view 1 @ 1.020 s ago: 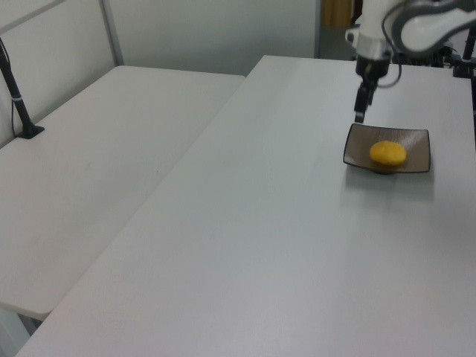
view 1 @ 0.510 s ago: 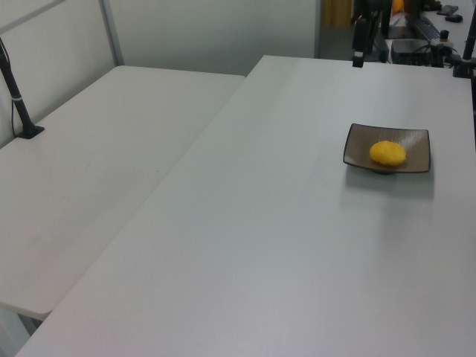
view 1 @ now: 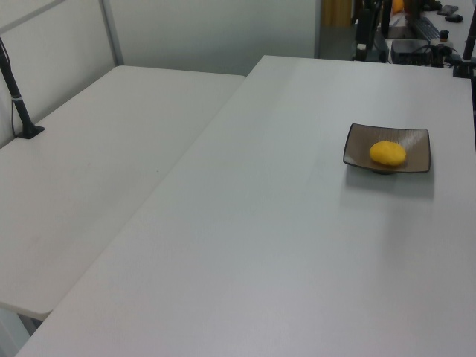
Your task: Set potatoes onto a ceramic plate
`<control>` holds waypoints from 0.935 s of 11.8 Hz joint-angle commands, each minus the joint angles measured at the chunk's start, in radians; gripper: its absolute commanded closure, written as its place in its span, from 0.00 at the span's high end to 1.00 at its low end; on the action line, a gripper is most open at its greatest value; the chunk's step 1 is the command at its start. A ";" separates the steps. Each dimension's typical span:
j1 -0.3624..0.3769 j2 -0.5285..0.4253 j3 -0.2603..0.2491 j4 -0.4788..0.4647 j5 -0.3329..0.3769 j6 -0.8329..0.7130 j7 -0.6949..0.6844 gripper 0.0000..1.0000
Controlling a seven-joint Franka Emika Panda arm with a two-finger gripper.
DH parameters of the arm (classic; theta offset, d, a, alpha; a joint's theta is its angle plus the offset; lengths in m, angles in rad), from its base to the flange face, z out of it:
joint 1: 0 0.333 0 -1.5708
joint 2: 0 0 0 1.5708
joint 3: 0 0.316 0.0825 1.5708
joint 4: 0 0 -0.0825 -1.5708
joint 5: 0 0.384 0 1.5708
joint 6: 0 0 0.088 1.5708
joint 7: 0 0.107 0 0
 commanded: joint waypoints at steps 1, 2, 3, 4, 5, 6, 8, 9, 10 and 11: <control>-0.013 0.046 -0.004 0.000 -0.017 0.136 -0.104 1.00; -0.019 0.059 -0.006 0.006 -0.017 0.131 -0.119 1.00; -0.021 0.053 -0.006 0.006 -0.017 0.128 -0.119 1.00; -0.021 0.055 -0.006 0.009 -0.017 0.125 -0.107 1.00; -0.021 0.055 -0.006 0.009 -0.017 0.125 -0.104 1.00; -0.022 0.055 -0.006 0.009 -0.017 0.123 -0.104 1.00; -0.023 0.050 -0.006 0.009 -0.017 0.097 -0.101 1.00; -0.023 0.052 -0.007 0.010 -0.017 0.089 -0.101 1.00; -0.023 0.052 -0.006 0.010 -0.017 0.088 -0.101 1.00; -0.023 0.052 -0.006 0.010 -0.017 0.088 -0.101 1.00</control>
